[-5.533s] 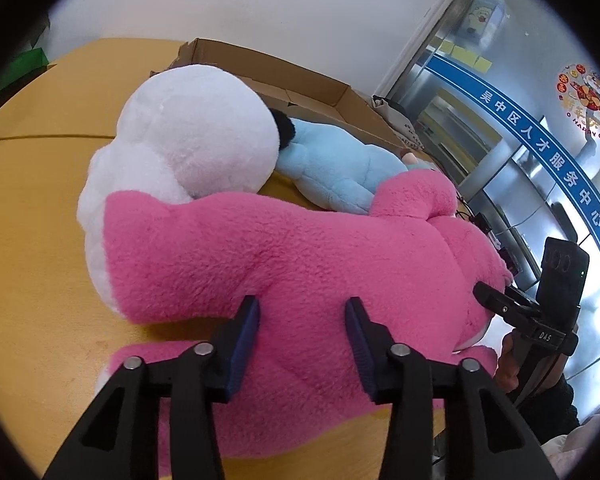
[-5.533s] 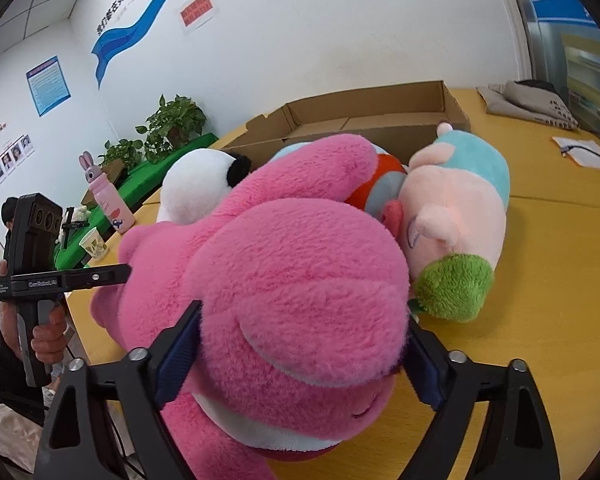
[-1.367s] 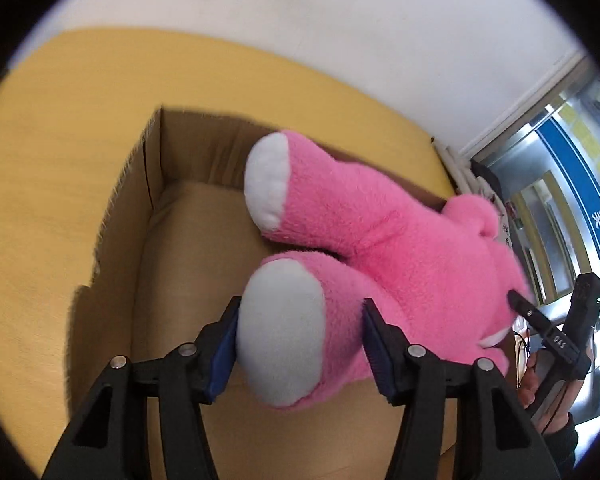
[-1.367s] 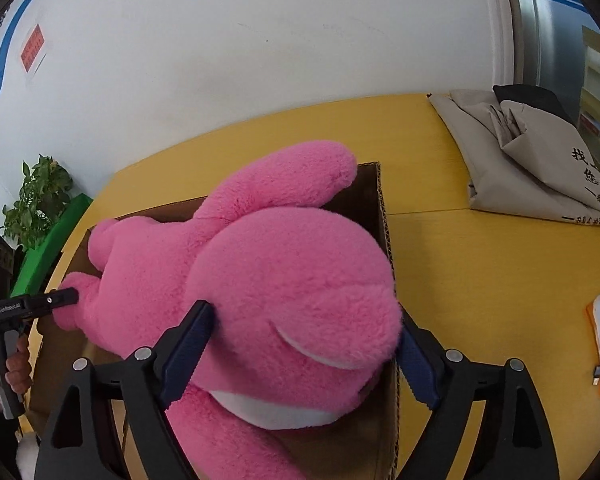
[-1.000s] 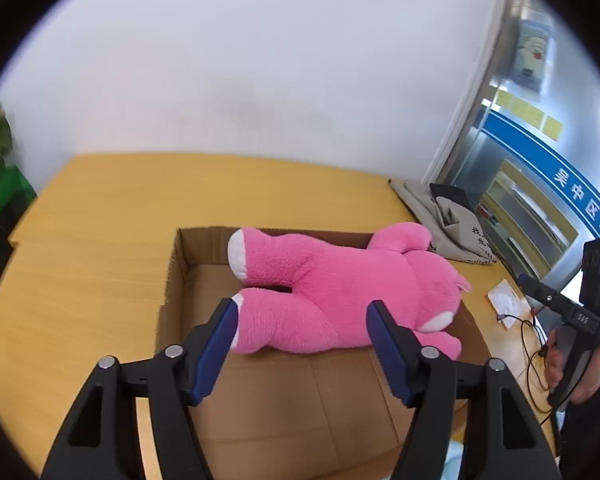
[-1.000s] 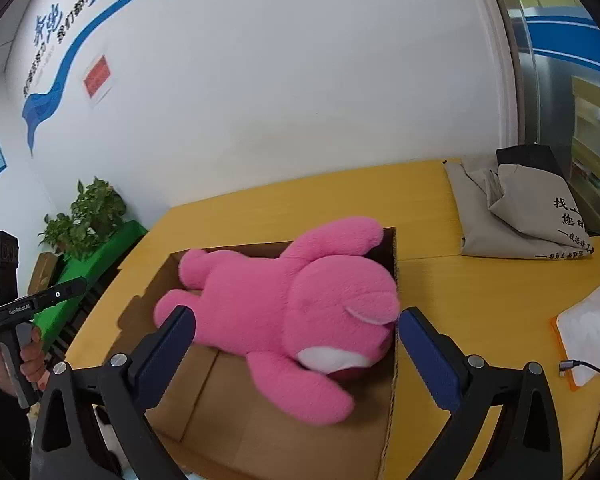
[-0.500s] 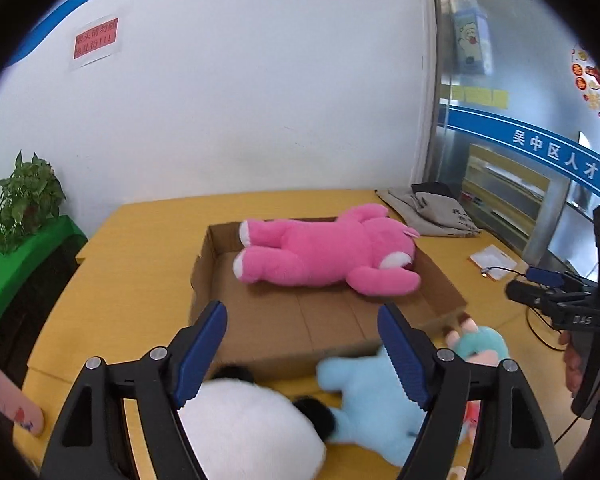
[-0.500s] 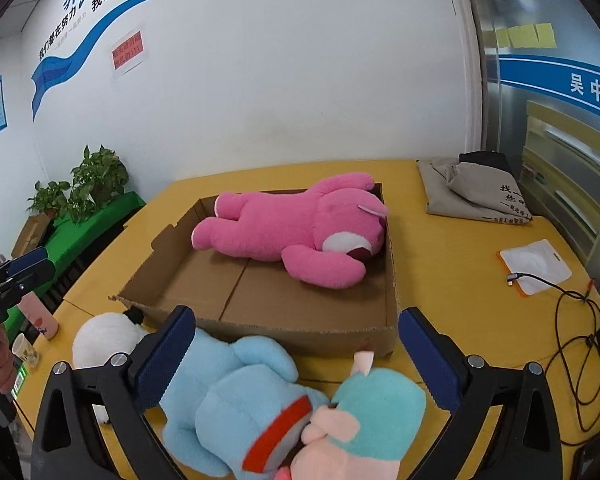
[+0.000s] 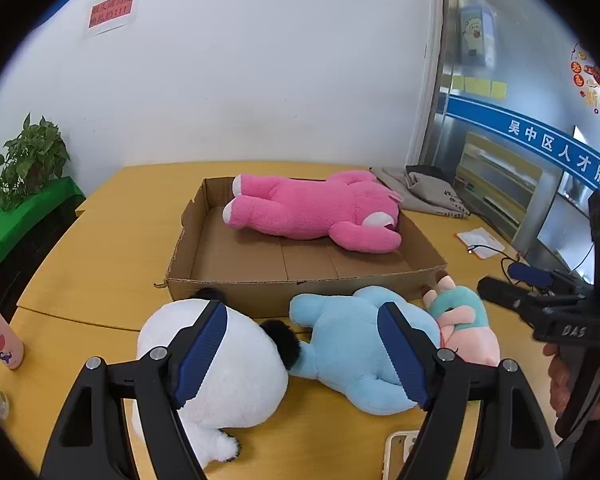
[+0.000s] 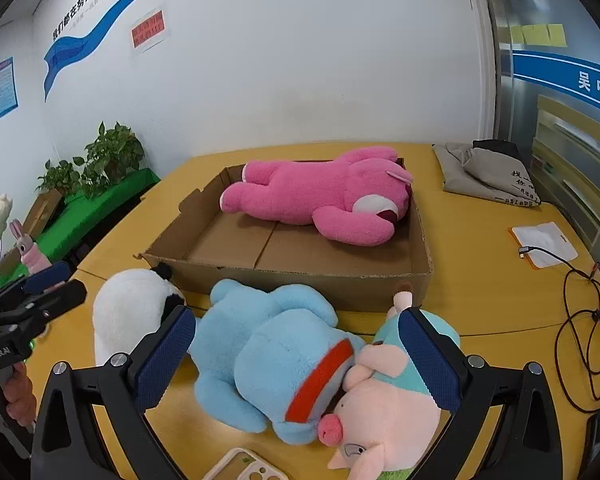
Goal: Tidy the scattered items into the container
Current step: 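Move both tools back toward the white panda plush on the table, then close both grippers on the white panda plush and lift it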
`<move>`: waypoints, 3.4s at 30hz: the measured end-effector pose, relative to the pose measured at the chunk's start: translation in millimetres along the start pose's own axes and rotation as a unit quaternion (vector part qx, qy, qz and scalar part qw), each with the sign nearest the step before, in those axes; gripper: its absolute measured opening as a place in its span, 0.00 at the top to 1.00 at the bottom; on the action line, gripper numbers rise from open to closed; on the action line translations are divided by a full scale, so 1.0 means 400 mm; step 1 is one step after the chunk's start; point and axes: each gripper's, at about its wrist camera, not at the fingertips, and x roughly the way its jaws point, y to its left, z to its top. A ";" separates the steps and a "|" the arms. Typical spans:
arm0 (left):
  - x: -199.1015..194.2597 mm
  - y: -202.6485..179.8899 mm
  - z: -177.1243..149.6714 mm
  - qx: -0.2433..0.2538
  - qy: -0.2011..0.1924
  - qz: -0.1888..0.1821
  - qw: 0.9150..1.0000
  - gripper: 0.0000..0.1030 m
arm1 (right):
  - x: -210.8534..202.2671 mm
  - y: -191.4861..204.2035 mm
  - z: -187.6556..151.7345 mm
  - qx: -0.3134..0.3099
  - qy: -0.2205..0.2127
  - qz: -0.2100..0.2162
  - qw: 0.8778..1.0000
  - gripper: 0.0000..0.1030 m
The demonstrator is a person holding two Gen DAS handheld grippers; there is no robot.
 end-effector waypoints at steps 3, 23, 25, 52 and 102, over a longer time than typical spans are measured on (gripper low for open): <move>-0.004 0.013 -0.020 0.000 -0.002 -0.025 1.000 0.25 | 0.023 0.006 -0.007 0.011 0.017 -0.019 1.000 0.00; 0.038 0.072 -0.065 -0.027 0.034 -0.016 0.999 0.25 | 0.055 0.030 -0.035 0.015 0.021 0.010 1.000 0.00; 0.040 0.071 -0.067 -0.025 0.037 -0.016 0.999 0.25 | 0.048 0.020 -0.028 0.017 0.013 0.007 1.000 0.00; 0.051 0.252 -0.086 -0.027 0.088 -0.006 0.996 0.25 | 0.057 0.203 -0.097 -0.074 0.027 0.139 0.987 0.00; 0.212 0.407 -0.265 -0.089 0.241 -0.210 0.943 0.31 | 0.382 0.491 -0.316 0.044 0.192 0.290 0.936 0.52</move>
